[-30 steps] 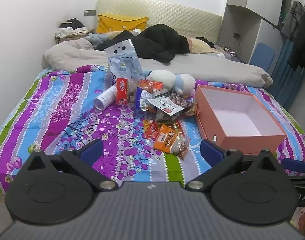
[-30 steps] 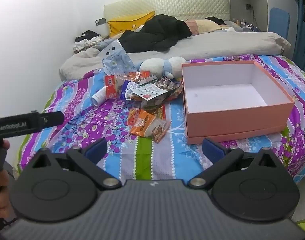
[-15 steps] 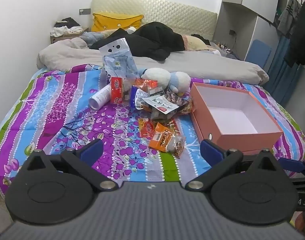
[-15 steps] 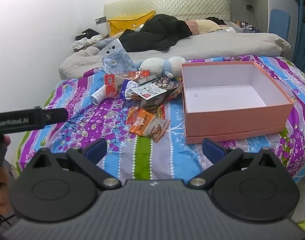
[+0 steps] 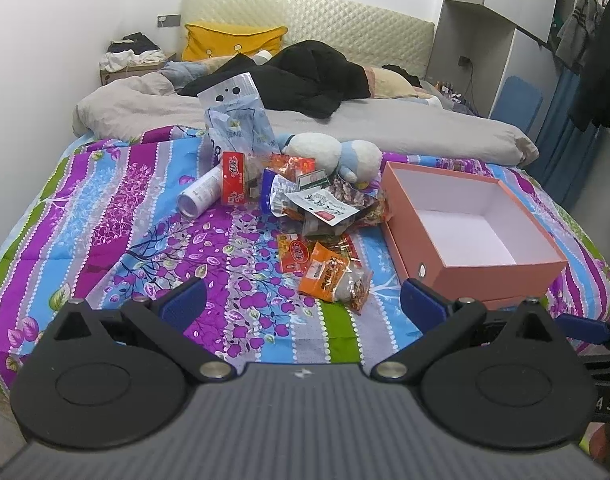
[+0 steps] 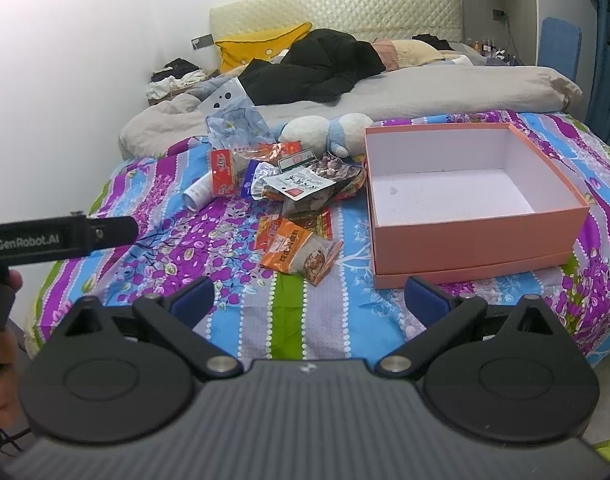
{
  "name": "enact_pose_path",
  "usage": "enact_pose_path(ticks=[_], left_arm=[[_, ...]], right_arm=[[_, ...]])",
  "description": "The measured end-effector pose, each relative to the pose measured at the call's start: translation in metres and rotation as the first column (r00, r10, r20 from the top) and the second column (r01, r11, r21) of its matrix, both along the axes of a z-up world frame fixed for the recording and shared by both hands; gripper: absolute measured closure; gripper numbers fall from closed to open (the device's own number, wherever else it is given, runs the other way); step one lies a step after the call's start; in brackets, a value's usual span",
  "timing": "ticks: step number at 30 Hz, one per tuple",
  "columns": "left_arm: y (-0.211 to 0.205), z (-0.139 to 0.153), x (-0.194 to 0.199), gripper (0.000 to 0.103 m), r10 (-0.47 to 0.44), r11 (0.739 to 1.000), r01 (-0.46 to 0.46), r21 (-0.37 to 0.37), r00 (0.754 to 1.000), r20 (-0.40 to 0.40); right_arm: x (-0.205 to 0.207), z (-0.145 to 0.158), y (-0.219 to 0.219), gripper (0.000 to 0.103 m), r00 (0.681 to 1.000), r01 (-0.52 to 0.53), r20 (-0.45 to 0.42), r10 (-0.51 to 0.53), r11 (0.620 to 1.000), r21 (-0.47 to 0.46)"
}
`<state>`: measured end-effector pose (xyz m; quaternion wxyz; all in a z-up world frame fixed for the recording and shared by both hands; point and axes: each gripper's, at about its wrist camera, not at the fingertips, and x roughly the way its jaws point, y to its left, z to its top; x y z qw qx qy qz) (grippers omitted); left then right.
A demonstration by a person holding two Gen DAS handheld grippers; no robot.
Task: Organize snacks
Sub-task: 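Move both tools toward the snack pile on the quilt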
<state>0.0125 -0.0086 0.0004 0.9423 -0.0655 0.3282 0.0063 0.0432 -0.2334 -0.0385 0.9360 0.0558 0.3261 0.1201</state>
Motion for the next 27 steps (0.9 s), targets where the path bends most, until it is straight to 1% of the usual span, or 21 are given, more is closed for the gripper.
enact_pose_path(ticks=[3, 7, 17, 27], left_arm=[[0.000, -0.002, 0.000, 0.000, -0.004, 1.000, 0.004, -0.004, 1.000, -0.002], [0.001, -0.003, 0.001, 0.000, 0.003, 1.000, -0.003, 0.003, 1.000, 0.000], [0.008, -0.009, 0.000, 0.000, 0.009, 1.000, -0.010, -0.009, 1.000, -0.015], [0.009, -0.013, 0.002, 0.000, -0.002, 1.000, 0.002, -0.016, 1.000, -0.026]], right_arm=[[-0.001, 0.000, -0.001, 0.000, 1.000, 0.008, -0.006, -0.008, 1.000, 0.006], [-0.003, 0.001, 0.000, 0.000, 1.000, 0.006, 0.007, -0.006, 1.000, -0.003], [-0.004, -0.002, 0.005, 0.000, 1.000, -0.012, 0.000, 0.012, 1.000, -0.007], [-0.006, -0.007, 0.006, 0.000, 1.000, -0.013, 0.001, 0.013, 1.000, -0.008]])
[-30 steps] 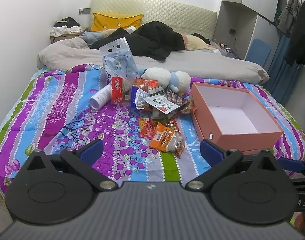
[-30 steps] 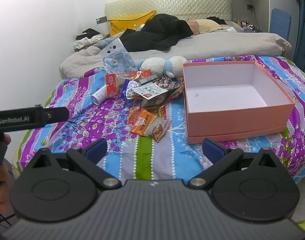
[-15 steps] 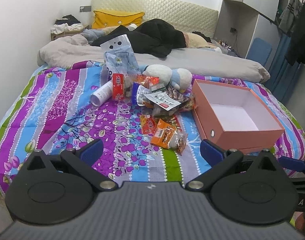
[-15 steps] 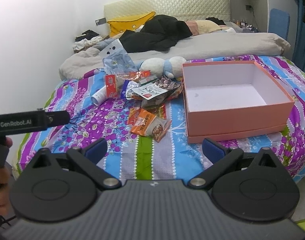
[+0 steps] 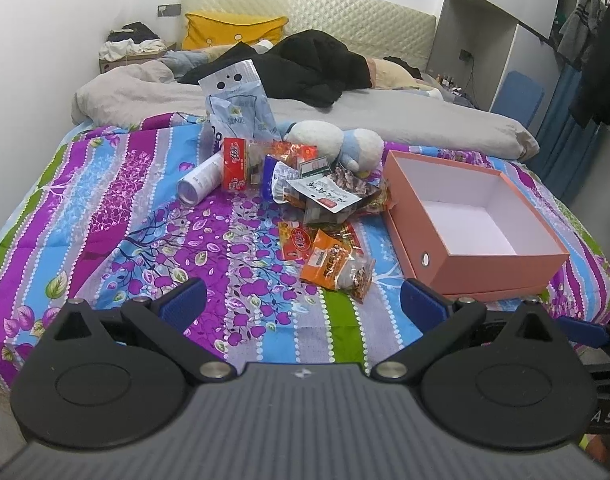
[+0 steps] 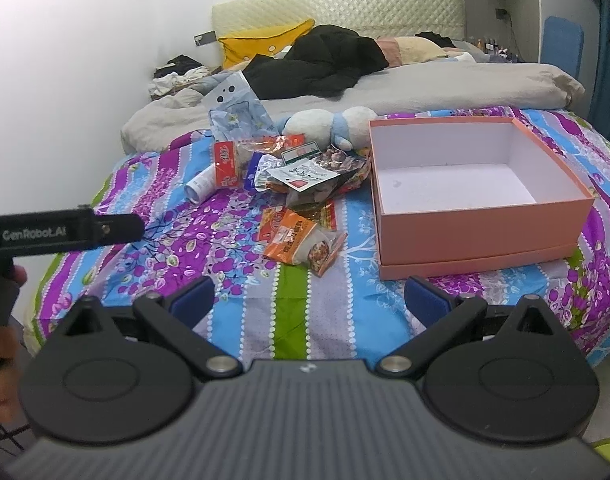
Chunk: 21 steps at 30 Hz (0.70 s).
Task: Organize snacks
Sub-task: 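Move both tools toward the snack pile on the quilt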
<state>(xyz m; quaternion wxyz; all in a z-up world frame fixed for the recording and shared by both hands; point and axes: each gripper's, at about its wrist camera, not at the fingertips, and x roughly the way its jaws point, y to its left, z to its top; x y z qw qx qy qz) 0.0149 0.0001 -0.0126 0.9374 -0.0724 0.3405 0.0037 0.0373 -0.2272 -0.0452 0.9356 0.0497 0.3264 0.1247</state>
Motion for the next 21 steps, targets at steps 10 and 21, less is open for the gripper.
enact_pose_path(ticks=[10, 21], left_arm=[[-0.002, -0.002, 0.001, 0.000, -0.003, 1.000, 0.003, 0.003, 1.000, -0.005], [0.001, -0.014, 0.006, 0.000, 0.003, 1.000, -0.003, -0.015, 1.000, -0.013]], right_arm=[[-0.001, -0.002, -0.003, 0.000, 1.000, 0.015, -0.003, -0.015, 1.000, 0.012], [0.003, -0.007, -0.004, 0.000, 1.000, 0.024, -0.001, -0.024, 0.999, 0.033]])
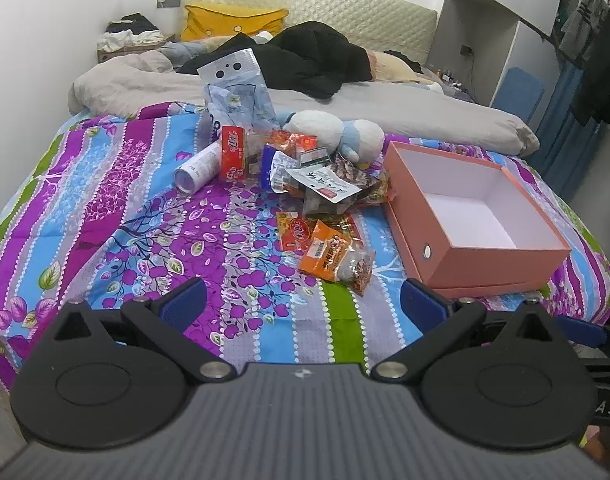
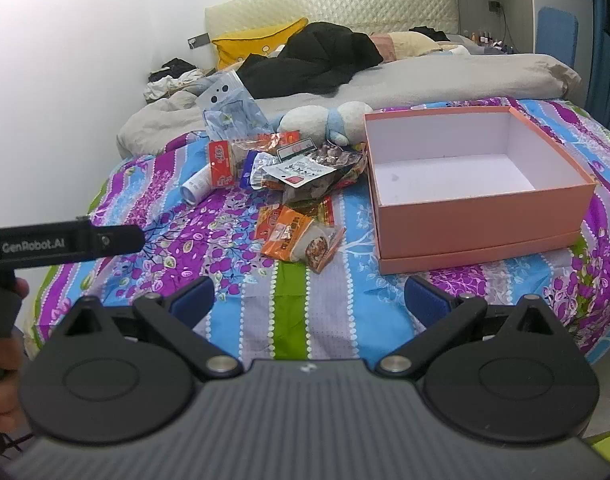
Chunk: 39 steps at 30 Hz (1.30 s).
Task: Organize snacks
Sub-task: 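Move both tools toward the snack pile on the quilt, then grasp the orange braised-meat bag with the right gripper while the left gripper grasps a spicy strip pack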
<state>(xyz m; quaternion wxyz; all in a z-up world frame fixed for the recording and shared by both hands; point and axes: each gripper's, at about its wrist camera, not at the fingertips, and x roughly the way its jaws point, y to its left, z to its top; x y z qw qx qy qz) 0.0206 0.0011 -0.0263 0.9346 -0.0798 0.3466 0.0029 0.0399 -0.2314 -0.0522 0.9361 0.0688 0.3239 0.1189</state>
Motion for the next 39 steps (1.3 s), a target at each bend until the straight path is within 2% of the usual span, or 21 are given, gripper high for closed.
enact_pose_path(ticks=[9, 18, 29, 36, 39], left_arm=[[0.008, -0.007, 0.005, 0.000, 0.013, 1.000, -0.013, -0.005, 1.000, -0.004], [0.015, -0.024, 0.027, 0.000, 0.008, 1.000, -0.009, -0.014, 0.999, -0.039], [0.024, -0.054, 0.080, 0.000, -0.051, 0.999, 0.051, -0.002, 0.994, -0.093], [0.034, -0.080, 0.119, 0.000, -0.061, 0.998, 0.062, -0.001, 0.989, -0.131], [0.038, -0.091, 0.134, 0.000, -0.070, 0.998, 0.070, -0.006, 0.988, -0.139]], right_arm=[[0.005, -0.005, 0.003, 0.000, 1.000, -0.007, 0.014, 0.007, 1.000, 0.004], [0.019, -0.021, 0.016, 0.000, 0.999, -0.040, -0.018, 0.040, 0.999, -0.011], [0.054, -0.042, 0.029, 0.000, 0.998, -0.064, 0.010, 0.064, 0.998, 0.000], [0.080, -0.063, 0.040, 0.002, 0.994, -0.108, 0.012, 0.108, 0.993, -0.039], [0.089, -0.069, 0.044, 0.005, 0.992, -0.126, 0.010, 0.127, 0.991, -0.055]])
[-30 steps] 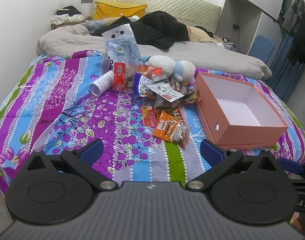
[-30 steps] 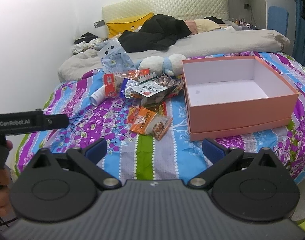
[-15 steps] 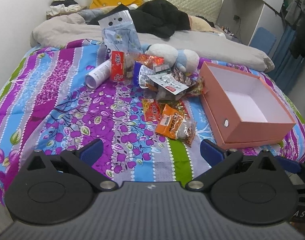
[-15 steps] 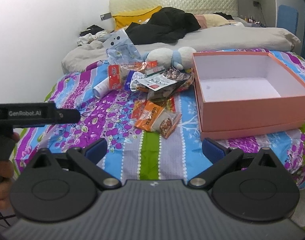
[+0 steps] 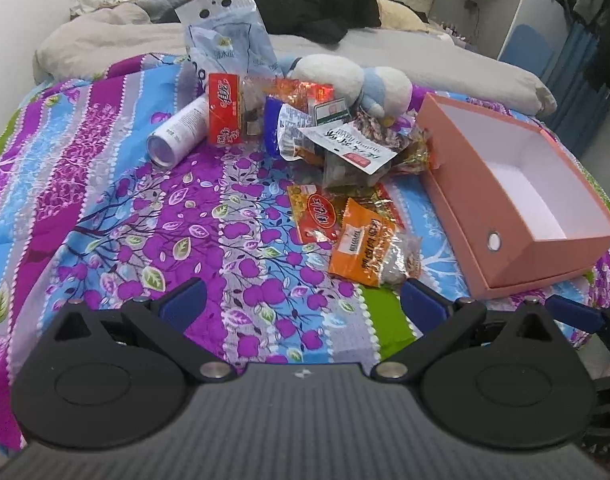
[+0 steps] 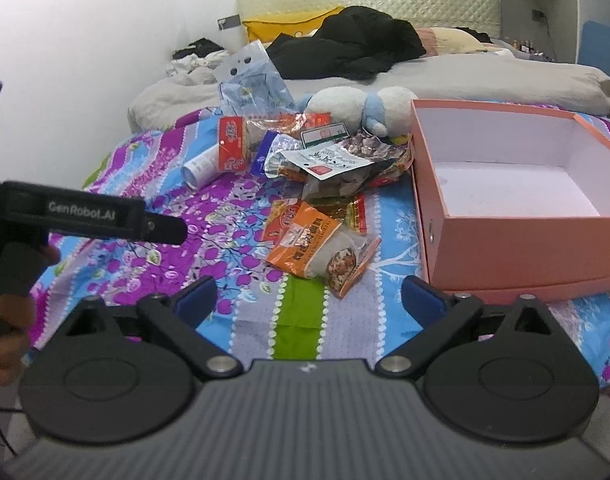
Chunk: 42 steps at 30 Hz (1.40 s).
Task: Organize snacks
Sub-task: 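Grasp the orange braised-meat bag with the right gripper while the left gripper grasps a spicy strip pack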
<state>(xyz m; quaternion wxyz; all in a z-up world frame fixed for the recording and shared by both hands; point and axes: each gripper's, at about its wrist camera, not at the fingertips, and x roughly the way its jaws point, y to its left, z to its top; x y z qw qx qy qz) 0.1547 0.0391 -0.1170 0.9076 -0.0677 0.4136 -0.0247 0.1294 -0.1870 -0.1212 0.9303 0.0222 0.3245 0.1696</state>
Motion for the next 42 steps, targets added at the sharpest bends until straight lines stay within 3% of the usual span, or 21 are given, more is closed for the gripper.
enact_pose_path(ticks=[2, 7, 11, 16, 27, 32, 35, 38, 39, 42], left_arm=[[0.002, -0.008, 0.010, 0.000, -0.005, 1.000, 0.005, -0.004, 1.000, -0.002], [0.007, -0.027, 0.032, 0.000, -0.021, 1.000, 0.021, 0.006, 1.000, -0.002], [0.011, -0.038, 0.053, 0.000, -0.028, 1.000, 0.028, 0.005, 1.000, -0.001], [0.016, -0.046, 0.084, 0.000, -0.035, 0.998, 0.035, -0.051, 0.999, 0.010], [0.010, -0.087, 0.154, 0.000, -0.120, 0.982, 0.110, -0.150, 0.991, -0.054], [0.004, -0.101, 0.178, 0.000, -0.153, 0.967, 0.132, -0.217, 0.985, -0.082], [-0.004, -0.105, 0.188, 0.000, -0.172, 0.964, 0.149, -0.221, 0.981, -0.090], [-0.013, -0.109, 0.199, 0.000, -0.195, 0.961, 0.170, -0.220, 0.976, -0.095], [-0.015, -0.109, 0.201, 0.000, -0.197, 0.960, 0.172, -0.219, 0.975, -0.098], [-0.020, -0.110, 0.207, 0.000, -0.193, 0.964, 0.169, -0.204, 0.976, -0.104]], right_arm=[[0.006, -0.005, 0.004, 0.006, 1.000, -0.030, 0.005, 0.030, 0.999, -0.011], [0.022, -0.020, 0.014, 0.018, 0.996, -0.089, 0.006, 0.090, 0.994, -0.061], [0.037, -0.032, 0.023, 0.019, 0.993, -0.111, 0.020, 0.114, 0.989, -0.102], [0.059, -0.047, 0.032, 0.019, 0.989, -0.147, 0.005, 0.148, 0.982, -0.122], [0.108, -0.085, 0.058, 0.018, 0.971, -0.227, 0.011, 0.238, 0.937, -0.266], [0.124, -0.101, 0.058, 0.015, 0.956, -0.287, -0.023, 0.293, 0.916, -0.281], [0.126, -0.109, 0.057, 0.015, 0.943, -0.322, -0.022, 0.332, 0.895, -0.308], [0.128, -0.110, 0.051, 0.015, 0.942, -0.331, -0.042, 0.332, 0.903, -0.274], [0.129, -0.109, 0.050, 0.019, 0.944, -0.328, -0.047, 0.328, 0.905, -0.271], [0.128, -0.105, 0.048, 0.041, 0.952, -0.303, -0.045, 0.304, 0.904, -0.303]])
